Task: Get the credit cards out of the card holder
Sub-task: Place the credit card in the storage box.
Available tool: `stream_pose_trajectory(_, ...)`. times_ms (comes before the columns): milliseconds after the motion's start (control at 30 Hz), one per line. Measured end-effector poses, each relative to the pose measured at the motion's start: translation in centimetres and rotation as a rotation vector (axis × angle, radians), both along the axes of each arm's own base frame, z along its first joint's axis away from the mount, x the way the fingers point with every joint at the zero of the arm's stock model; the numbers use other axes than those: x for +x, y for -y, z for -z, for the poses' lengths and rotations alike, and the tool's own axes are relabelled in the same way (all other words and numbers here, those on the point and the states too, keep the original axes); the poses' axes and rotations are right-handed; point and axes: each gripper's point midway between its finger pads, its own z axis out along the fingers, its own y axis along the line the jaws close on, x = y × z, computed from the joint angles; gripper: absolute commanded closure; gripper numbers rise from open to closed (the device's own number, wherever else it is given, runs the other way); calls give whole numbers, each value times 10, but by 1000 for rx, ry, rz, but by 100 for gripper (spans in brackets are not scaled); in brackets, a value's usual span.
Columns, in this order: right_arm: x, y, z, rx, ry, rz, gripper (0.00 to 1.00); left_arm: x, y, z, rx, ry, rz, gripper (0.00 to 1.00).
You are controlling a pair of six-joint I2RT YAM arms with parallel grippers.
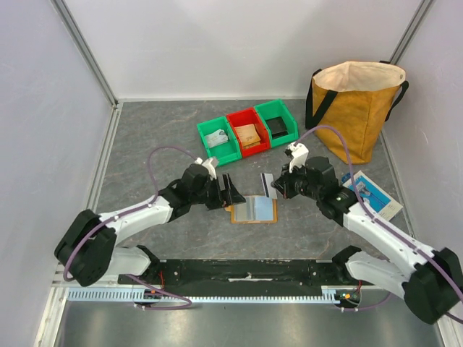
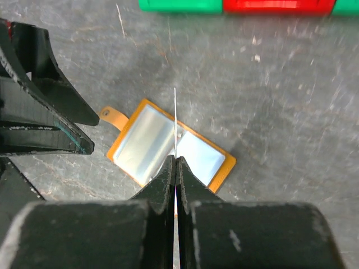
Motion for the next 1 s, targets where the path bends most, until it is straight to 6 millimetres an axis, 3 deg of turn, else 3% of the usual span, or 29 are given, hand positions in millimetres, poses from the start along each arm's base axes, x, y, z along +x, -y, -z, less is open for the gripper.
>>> stream_pose_trajectory(167,-10,-11,-34,-67,215,-31,100,9,5,-44,-106,39,-27,6)
stream_pose_trajectory(433,-29,-46,-48,-240,476,-106,100,7,7,-99,-260,24,-95,6)
stream_pose_trajectory(700,-35,-72,-37,-452,657,-127,100,12,3,-108,-293,-53,-175,11)
stream_pose_trajectory(1000,-43,-93,-51,-539,800,-109,100,12,2,-108,-306,-90,-201,28)
